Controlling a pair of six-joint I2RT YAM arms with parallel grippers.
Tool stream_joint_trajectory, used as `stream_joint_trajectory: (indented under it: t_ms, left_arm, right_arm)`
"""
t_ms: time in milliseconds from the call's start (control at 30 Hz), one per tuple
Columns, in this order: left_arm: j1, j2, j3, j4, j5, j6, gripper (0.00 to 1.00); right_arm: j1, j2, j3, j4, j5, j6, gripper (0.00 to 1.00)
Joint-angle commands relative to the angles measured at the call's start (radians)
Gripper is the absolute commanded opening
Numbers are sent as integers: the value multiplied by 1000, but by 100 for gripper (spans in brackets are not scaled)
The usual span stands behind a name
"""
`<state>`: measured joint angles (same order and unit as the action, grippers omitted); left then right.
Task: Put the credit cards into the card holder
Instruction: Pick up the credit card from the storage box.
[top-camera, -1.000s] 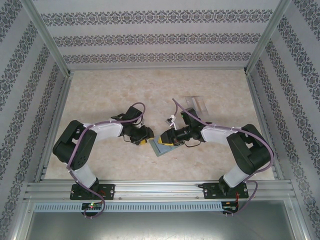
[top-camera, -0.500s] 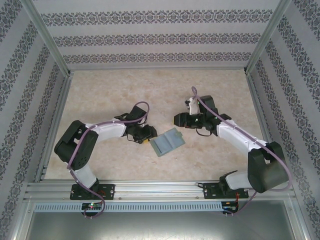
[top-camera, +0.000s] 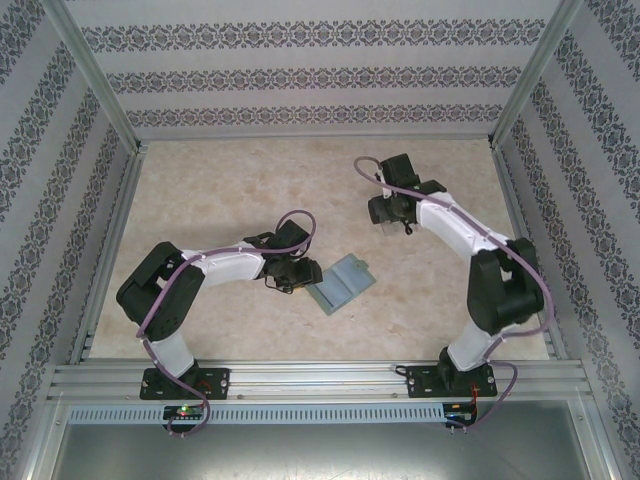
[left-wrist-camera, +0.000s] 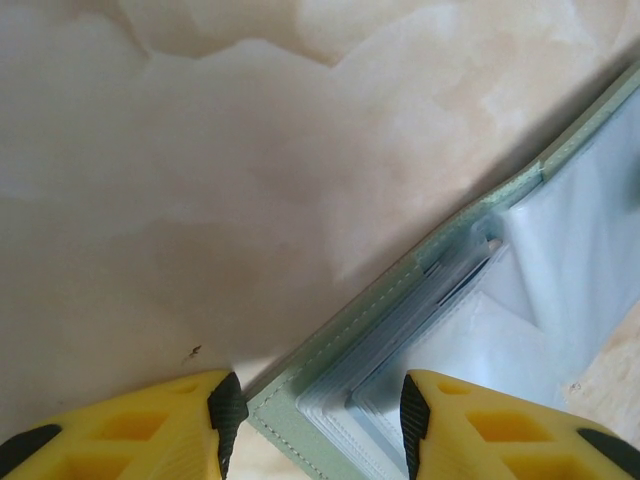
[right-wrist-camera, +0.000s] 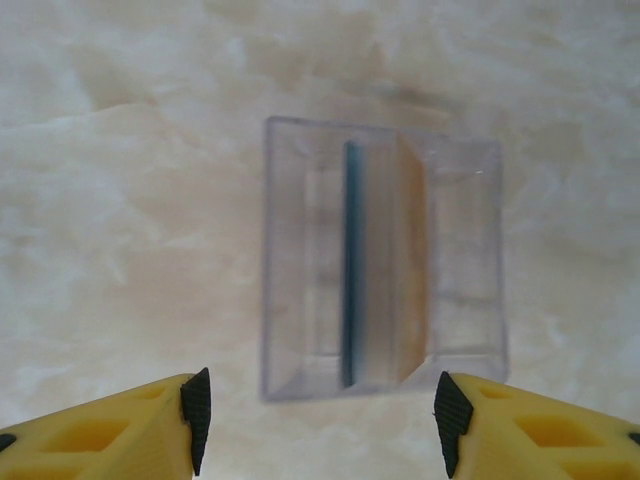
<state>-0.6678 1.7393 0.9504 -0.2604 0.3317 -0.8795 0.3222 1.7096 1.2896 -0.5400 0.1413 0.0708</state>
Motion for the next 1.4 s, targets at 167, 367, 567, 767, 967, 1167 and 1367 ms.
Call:
stream_joint_trajectory:
  t_ms: [167, 367, 567, 767, 967, 1167, 1367]
  left_arm:
    - [19, -108, -24, -106, -76, 47, 51]
    - [-24, -173, -75, -39, -52, 99, 50]
    - [-113, -144, -90, 11, -108, 136, 50]
    - [-145, -132, -98, 26, -175, 146, 49]
    - [-144, -124, -105, 21, -182, 155, 49]
    - [-145, -123, -108, 21, -187, 158, 49]
    - [-145, -119, -107, 21, -188, 165, 49]
  right_arm:
    - [-11, 175, 163, -87, 136, -63, 65]
    - [-8, 231, 197, -103, 266, -56, 61]
    - [-4, 205, 178, -101, 348, -69, 58]
    - [0, 188, 174, -103, 381, -93, 46]
    - [-1, 203, 190, -114, 405, -118, 36]
    - [0, 208, 194, -119, 395, -123, 23]
    - [3, 209, 198, -127, 392, -125, 12]
